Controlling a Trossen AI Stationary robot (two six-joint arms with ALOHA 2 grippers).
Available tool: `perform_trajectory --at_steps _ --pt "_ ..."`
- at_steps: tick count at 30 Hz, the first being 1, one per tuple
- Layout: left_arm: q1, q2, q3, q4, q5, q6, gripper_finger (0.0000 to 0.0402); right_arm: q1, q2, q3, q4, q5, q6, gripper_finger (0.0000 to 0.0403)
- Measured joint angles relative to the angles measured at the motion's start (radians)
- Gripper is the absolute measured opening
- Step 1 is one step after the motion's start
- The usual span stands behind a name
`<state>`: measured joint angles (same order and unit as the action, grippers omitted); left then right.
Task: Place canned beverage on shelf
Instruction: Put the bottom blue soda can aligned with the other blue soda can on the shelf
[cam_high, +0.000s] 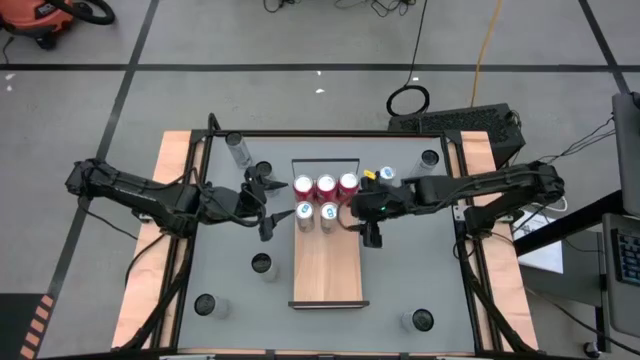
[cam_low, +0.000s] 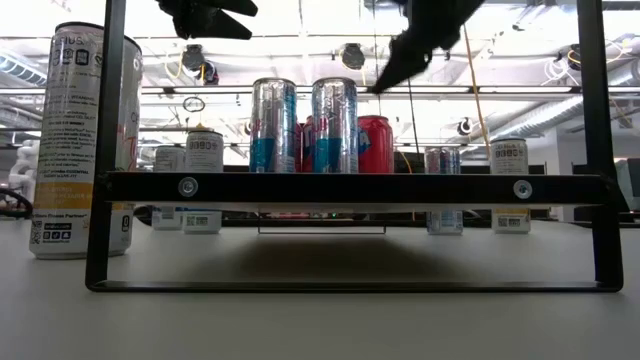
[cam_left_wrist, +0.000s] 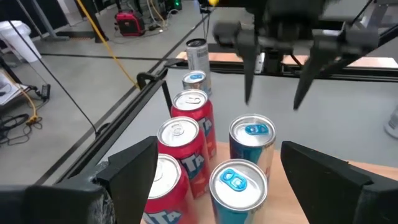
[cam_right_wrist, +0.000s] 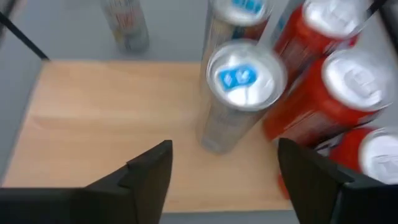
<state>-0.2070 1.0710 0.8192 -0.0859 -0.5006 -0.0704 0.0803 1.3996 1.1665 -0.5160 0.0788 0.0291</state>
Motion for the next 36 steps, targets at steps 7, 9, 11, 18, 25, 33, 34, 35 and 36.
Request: perform_trajectory --at_steps 7,9,11,18,25,33,34,35,36 --pt "0.0 0.0 0.0 0.013 -0.003 -0.003 0.0338 0.002 0.106 -0.001 -0.009 -0.001 -0.008 0.0171" --pt "-0.001 0.0 0.0 0.025 -0.003 -0.003 0.0338 0.002 0.121 -0.001 -0.005 -0.001 -0.008 0.0156" --pt "-0.001 0.0 0.0 0.034 -0.005 -0.002 0.0338 -0.001 0.132 -0.001 0.01 0.003 -0.008 0.0144" --pt "-0.001 0.0 0.0 0.058 -0.005 -0.002 0.0338 -0.02 0.166 -0.001 0.061 0.005 -0.016 0.0112" --pt "-0.002 0.0 0.0 0.051 -0.005 -0.005 0.0338 -0.025 0.192 -0.001 0.099 0.004 -0.022 0.01" --pt "-0.005 0.0 -0.007 0.05 -0.005 -0.036 0.0338 -0.025 0.244 -0.001 0.153 0.003 -0.014 0.01" --pt "-0.005 0.0 -0.008 0.047 -0.004 -0.047 0.0338 -0.025 0.251 -0.001 0.154 0.003 -0.012 0.01" --pt "-0.005 0.0 -0.008 0.042 -0.004 -0.053 0.0338 -0.025 0.254 -0.001 0.157 0.003 -0.011 0.01" --pt "-0.005 0.0 -0.008 0.042 -0.004 -0.054 0.0338 -0.025 0.256 -0.001 0.157 0.002 -0.011 0.01"
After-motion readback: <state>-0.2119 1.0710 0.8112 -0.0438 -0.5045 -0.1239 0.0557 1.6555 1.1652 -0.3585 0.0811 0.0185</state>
